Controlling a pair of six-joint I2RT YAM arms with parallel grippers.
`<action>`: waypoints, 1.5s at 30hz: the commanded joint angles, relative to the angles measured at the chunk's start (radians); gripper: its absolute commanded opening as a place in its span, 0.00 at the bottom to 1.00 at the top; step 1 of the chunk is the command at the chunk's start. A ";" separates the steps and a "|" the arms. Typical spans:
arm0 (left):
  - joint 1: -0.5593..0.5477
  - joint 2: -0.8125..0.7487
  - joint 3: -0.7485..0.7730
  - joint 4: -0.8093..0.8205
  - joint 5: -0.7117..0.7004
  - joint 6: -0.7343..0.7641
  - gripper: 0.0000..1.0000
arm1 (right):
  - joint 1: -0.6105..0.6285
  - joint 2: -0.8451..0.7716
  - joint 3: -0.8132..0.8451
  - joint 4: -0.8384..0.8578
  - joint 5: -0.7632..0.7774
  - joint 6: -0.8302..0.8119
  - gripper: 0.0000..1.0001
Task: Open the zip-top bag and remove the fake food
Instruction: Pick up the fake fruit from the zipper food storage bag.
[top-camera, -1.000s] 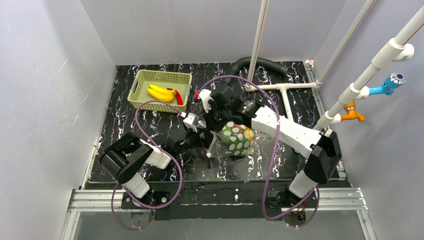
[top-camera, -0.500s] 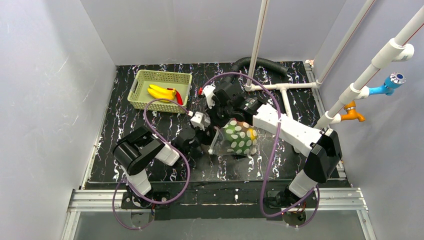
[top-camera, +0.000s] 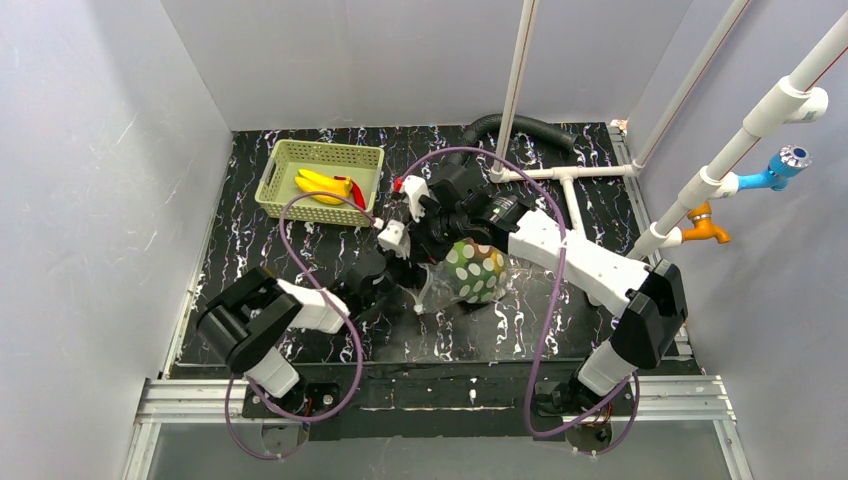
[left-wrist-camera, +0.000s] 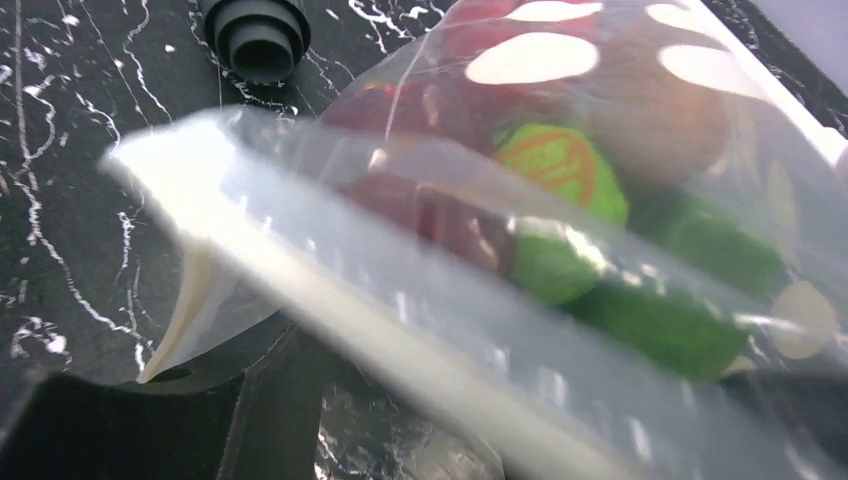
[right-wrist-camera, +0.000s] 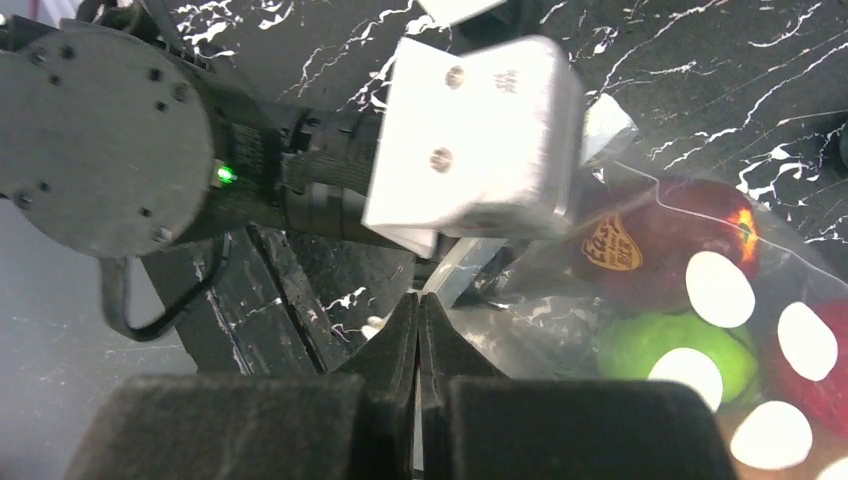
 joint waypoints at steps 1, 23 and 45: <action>0.004 -0.171 -0.058 -0.054 0.024 0.050 0.12 | -0.011 -0.064 -0.011 0.048 -0.049 0.007 0.01; 0.018 -0.723 -0.016 -0.773 0.233 -0.138 0.06 | -0.035 -0.072 -0.135 0.061 -0.053 -0.100 0.01; 0.079 -0.885 0.147 -1.259 0.344 -0.075 0.05 | -0.074 -0.120 -0.147 0.099 0.119 -0.145 0.01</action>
